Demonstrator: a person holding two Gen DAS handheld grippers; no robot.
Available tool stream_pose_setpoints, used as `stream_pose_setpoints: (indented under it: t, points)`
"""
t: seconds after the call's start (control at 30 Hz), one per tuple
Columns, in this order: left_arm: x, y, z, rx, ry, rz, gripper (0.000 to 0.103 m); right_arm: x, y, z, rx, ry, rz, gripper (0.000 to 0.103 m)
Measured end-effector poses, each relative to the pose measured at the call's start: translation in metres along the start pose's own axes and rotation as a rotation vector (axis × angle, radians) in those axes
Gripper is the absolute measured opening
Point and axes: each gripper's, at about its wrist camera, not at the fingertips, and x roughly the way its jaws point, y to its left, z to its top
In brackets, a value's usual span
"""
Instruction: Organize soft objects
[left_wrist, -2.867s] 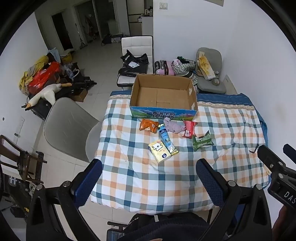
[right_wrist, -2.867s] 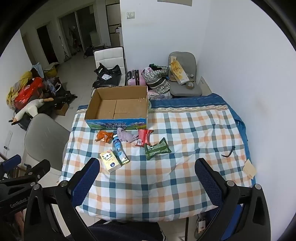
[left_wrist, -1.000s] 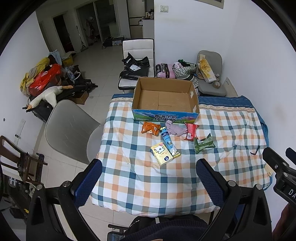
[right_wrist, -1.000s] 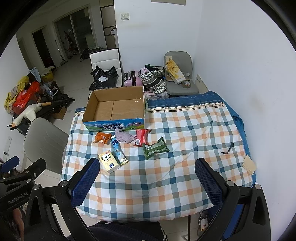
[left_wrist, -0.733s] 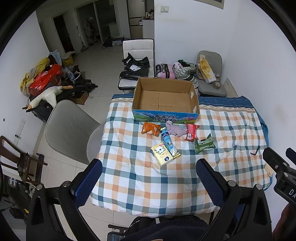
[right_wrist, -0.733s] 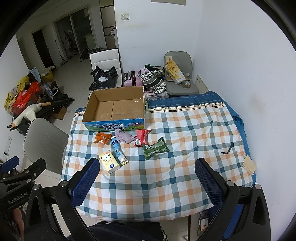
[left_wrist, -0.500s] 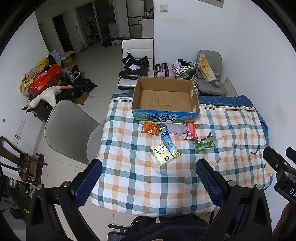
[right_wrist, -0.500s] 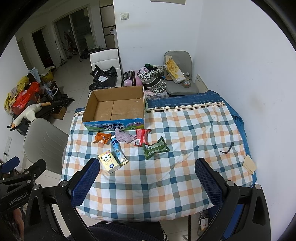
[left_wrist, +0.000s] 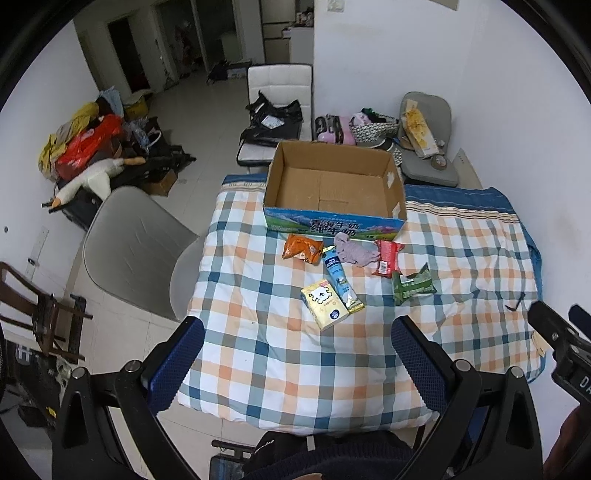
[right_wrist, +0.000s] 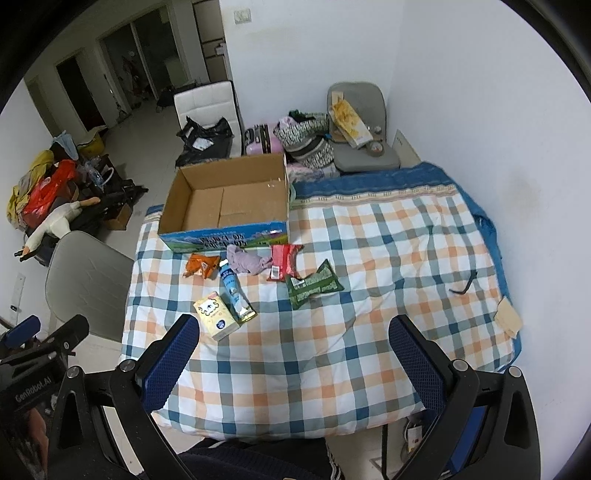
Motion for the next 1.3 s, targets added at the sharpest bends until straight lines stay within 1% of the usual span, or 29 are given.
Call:
stream_pose_setpoints:
  t: [0.1, 0.23, 0.37, 0.43, 0.5, 0.57, 0.67, 0.73, 0.8, 0.9, 0.93, 0.97, 1.0, 1.07, 1.1, 1.17, 1.23, 1.27, 1.3]
  points:
    - [0.024, -0.001, 0.002, -0.023, 0.011, 0.003, 0.103, 0.029, -0.002, 0.007, 0.004, 0.036, 0.004, 0.103]
    - [0.063, -0.007, 0.008, -0.032, 0.068, 0.018, 0.103, 0.069, -0.003, 0.014, -0.005, 0.092, 0.001, 0.103]
    - [0.096, -0.016, 0.016, -0.025, 0.101, 0.039, 0.103, 0.114, -0.006, 0.022, -0.025, 0.142, 0.003, 0.103]
    - [0.111, -0.018, 0.019, -0.028, 0.112, 0.051, 0.103, 0.136, -0.005, 0.025, -0.035, 0.168, -0.003, 0.103]
    - [0.125, -0.021, 0.023, -0.035, 0.118, 0.055, 0.103, 0.158, -0.005, 0.028, -0.034, 0.193, 0.008, 0.103]
    - [0.138, -0.022, 0.028, -0.036, 0.129, 0.067, 0.103, 0.181, -0.01, 0.032, -0.036, 0.217, -0.004, 0.103]
    - [0.166, -0.024, 0.034, -0.039, 0.14, 0.074, 0.103, 0.221, -0.019, 0.037, -0.009, 0.263, 0.007, 0.103]
    - [0.196, -0.025, 0.037, -0.039, 0.173, 0.076, 0.103, 0.251, -0.029, 0.04, 0.028, 0.302, 0.018, 0.103]
    - [0.226, -0.024, 0.036, -0.057, 0.231, 0.059, 0.103, 0.284, -0.041, 0.042, 0.078, 0.349, 0.016, 0.103]
    - [0.277, -0.019, 0.028, -0.131, 0.346, -0.008, 0.102, 0.334, -0.06, 0.039, 0.172, 0.419, 0.026, 0.103]
    - [0.29, -0.017, 0.024, -0.154, 0.371, -0.027, 0.101, 0.353, -0.066, 0.037, 0.206, 0.447, 0.025, 0.103]
    - [0.3, -0.018, 0.02, -0.169, 0.4, -0.035, 0.097, 0.367, -0.071, 0.035, 0.237, 0.47, 0.024, 0.103]
    - [0.307, -0.019, 0.017, -0.179, 0.42, -0.041, 0.096, 0.383, -0.076, 0.033, 0.276, 0.491, 0.038, 0.102]
    - [0.327, -0.019, 0.009, -0.22, 0.474, -0.07, 0.094, 0.413, -0.087, 0.029, 0.354, 0.526, 0.038, 0.098]
    - [0.334, -0.018, 0.004, -0.242, 0.497, -0.081, 0.093, 0.428, -0.093, 0.026, 0.408, 0.548, 0.059, 0.097]
    - [0.347, -0.016, -0.003, -0.295, 0.538, -0.127, 0.093, 0.447, -0.098, 0.02, 0.485, 0.579, 0.08, 0.093]
    - [0.358, -0.016, -0.008, -0.332, 0.576, -0.143, 0.093, 0.464, -0.1, 0.016, 0.547, 0.603, 0.112, 0.092]
    - [0.363, -0.016, -0.01, -0.347, 0.59, -0.151, 0.093, 0.472, -0.101, 0.014, 0.575, 0.613, 0.122, 0.088]
    - [0.369, -0.016, -0.011, -0.357, 0.603, -0.16, 0.093, 0.479, -0.101, 0.012, 0.595, 0.629, 0.131, 0.082]
